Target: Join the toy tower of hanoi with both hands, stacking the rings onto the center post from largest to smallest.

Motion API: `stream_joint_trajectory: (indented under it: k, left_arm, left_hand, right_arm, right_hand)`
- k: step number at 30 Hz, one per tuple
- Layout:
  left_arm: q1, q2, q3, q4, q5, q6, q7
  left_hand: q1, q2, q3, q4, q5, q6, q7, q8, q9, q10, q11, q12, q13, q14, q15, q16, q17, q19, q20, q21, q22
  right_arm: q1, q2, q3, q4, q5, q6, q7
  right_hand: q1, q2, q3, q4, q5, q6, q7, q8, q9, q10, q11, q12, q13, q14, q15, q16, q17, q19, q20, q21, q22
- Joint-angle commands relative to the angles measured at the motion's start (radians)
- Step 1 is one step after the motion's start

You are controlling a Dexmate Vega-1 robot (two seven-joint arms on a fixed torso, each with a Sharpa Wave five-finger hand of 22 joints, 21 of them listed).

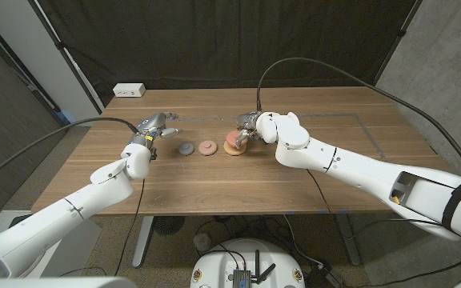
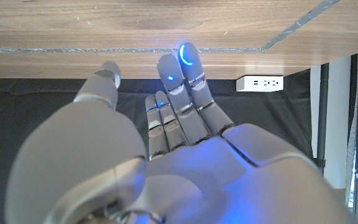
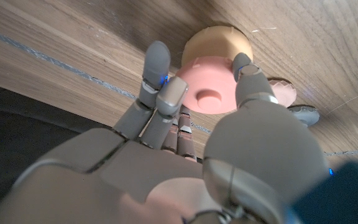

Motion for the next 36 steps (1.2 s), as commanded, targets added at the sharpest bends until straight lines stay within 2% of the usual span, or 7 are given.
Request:
stream_joint_trajectory:
  k: [1,18,36]
  left_arm:
    - [0.008,0.000,-0.012,0.006,-0.010,-0.013,0.006]
    - [0.003,-0.015,-0.005,0.019,-0.016,-0.014,0.005]
    - [-0.003,-0.021,-0.003,0.026,-0.015,-0.027,0.017]
  left_hand:
    - [0.003,-0.010,0.007,0.002,0.003,0.010,0.000,0.000,0.002,0.011,-0.002,0.007,0.002,0.011,-0.081,0.006,0.001,0.003,-0.139,0.005,0.003]
    - [0.004,-0.011,0.010,0.002,0.004,0.014,0.002,-0.002,0.003,0.013,-0.002,0.003,0.003,0.015,-0.081,0.009,0.000,0.004,-0.139,0.007,0.002]
    - [0.004,-0.011,0.014,0.003,0.004,0.018,0.002,-0.003,0.003,0.016,-0.001,0.002,0.006,0.015,-0.081,0.009,-0.003,0.003,-0.139,0.009,0.001]
  right_arm:
    - [0.012,0.030,-0.019,0.038,-0.005,-0.002,-0.014]
    - [0.025,0.060,-0.035,0.095,0.012,0.010,-0.036]
    - [0.029,0.052,-0.052,0.093,0.023,-0.004,-0.031]
  right_hand:
    - [0.037,0.046,0.104,0.090,0.007,0.167,-0.159,0.002,0.008,0.185,-0.172,-0.003,0.122,0.007,-0.006,-0.003,0.001,0.007,-0.058,0.006,0.002]
    - [0.036,0.044,0.112,0.089,0.006,0.169,-0.158,-0.001,0.009,0.188,-0.175,-0.009,0.126,0.004,-0.006,-0.011,-0.002,0.005,-0.058,0.005,-0.003]
    - [0.034,0.042,0.120,0.090,0.006,0.172,-0.160,-0.004,0.010,0.195,-0.175,-0.014,0.132,0.011,-0.006,-0.011,0.004,0.004,-0.057,0.005,-0.007]
